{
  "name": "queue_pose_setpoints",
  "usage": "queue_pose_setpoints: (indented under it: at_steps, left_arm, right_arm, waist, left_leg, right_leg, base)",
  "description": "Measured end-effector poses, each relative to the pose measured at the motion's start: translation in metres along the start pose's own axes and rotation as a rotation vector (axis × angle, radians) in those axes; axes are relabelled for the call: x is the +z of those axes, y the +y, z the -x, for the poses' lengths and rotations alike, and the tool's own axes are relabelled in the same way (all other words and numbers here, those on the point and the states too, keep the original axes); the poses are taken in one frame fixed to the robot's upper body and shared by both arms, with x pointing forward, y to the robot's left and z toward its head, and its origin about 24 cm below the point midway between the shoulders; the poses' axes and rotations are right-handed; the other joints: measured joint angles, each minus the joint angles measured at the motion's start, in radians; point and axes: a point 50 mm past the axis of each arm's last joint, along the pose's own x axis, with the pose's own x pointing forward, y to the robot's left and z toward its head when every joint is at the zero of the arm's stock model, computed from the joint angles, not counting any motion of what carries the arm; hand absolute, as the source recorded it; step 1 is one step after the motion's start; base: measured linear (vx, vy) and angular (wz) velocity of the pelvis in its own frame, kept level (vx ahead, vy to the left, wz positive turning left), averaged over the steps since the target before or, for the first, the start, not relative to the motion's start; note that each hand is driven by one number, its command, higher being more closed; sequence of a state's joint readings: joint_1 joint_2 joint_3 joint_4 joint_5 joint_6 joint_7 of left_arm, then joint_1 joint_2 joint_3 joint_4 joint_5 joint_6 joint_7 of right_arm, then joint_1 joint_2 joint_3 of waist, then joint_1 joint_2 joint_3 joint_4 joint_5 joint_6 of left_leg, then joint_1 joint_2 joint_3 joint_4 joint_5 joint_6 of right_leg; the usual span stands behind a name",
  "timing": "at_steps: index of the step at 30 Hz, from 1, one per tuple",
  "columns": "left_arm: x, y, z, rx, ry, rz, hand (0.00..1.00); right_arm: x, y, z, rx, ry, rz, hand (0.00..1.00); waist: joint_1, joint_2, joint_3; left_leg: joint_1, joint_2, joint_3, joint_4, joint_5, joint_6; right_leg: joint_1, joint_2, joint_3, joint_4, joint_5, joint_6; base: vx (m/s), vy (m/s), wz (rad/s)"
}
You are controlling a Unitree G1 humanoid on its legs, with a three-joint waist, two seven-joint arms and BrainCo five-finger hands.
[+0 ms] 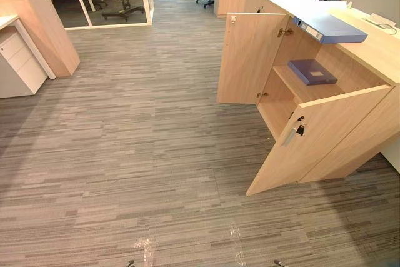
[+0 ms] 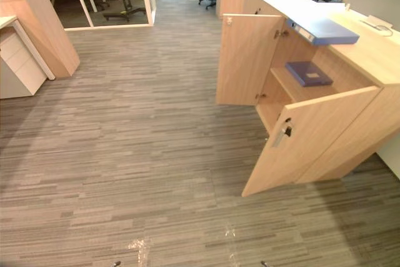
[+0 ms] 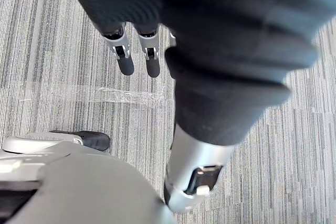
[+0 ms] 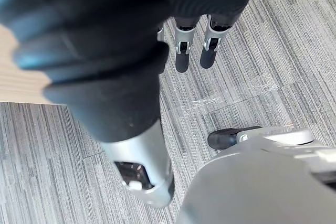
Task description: Walk over to the cabinet, pick up the folder, carry it to the office cabinet, place the folder inside the office cabinet, then close the office cabinet door
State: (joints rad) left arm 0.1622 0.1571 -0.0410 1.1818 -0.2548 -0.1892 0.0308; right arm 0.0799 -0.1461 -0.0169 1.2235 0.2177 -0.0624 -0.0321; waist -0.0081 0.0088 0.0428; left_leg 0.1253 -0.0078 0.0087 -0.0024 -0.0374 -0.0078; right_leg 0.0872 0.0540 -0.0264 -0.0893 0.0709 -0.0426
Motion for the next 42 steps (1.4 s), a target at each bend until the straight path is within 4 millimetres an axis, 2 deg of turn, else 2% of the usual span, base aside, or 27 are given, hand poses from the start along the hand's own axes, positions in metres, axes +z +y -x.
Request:
queue_pose_setpoints:
  at_steps: [17,25,38,41,42]
  left_arm:
    - [0.001,0.0,0.0,-0.011,-0.001,-0.047,0.0]
    - [0.014,-0.005,-0.005,-0.052,-0.026,-0.232,0.0]
    - [0.031,-0.009,-0.008,-0.066,-0.086,-0.353,0.0]
    - [0.042,-0.01,-0.01,-0.062,-0.12,-0.354,0.0]
    - [0.05,-0.011,-0.011,-0.054,-0.152,-0.341,0.0]
  right_arm:
    - [0.002,0.001,-0.001,0.001,0.009,0.007,0.0]
    - [0.006,0.002,-0.002,0.006,-0.004,0.014,0.0]
    - [0.028,0.012,-0.004,0.035,-0.091,0.178,0.0]
    - [0.037,0.016,-0.004,0.044,-0.117,0.178,0.0]
    - [0.045,0.017,-0.004,0.045,-0.145,0.169,0.0]
  waist:
    - [0.0,-0.008,0.007]
    - [-0.003,-0.011,0.021]
    - [-0.007,-0.019,0.035]
    - [-0.009,-0.016,0.065]
    - [-0.011,-0.014,0.108]
  left_leg:
    - [0.013,-0.003,-0.001,-0.028,0.012,0.005]
    - [0.003,-0.004,-0.001,-0.031,0.012,0.006]
    - [-0.021,-0.004,-0.014,-0.03,0.016,0.007]
    - [-0.063,-0.002,-0.013,0.074,-0.04,-0.015]
    - [-0.124,0.012,-0.007,0.245,-0.112,-0.081]
  right_leg:
    - [0.0,-0.002,0.002,-0.001,-0.002,0.004]
    - [-0.012,-0.002,0.002,-0.001,-0.002,0.004]
    - [-0.031,-0.003,-0.015,0.0,-0.002,0.003]
    - [-0.03,-0.006,-0.013,0.015,-0.022,0.004]
    - [-0.03,0.0,-0.011,0.052,-0.057,-0.011]
  base:
    - [0.0,0.004,0.0]
    - [0.0,0.0,0.0]
    - [0.0,0.004,0.03]
    - [-0.02,0.01,0.03]
    - [-0.05,0.008,0.01]
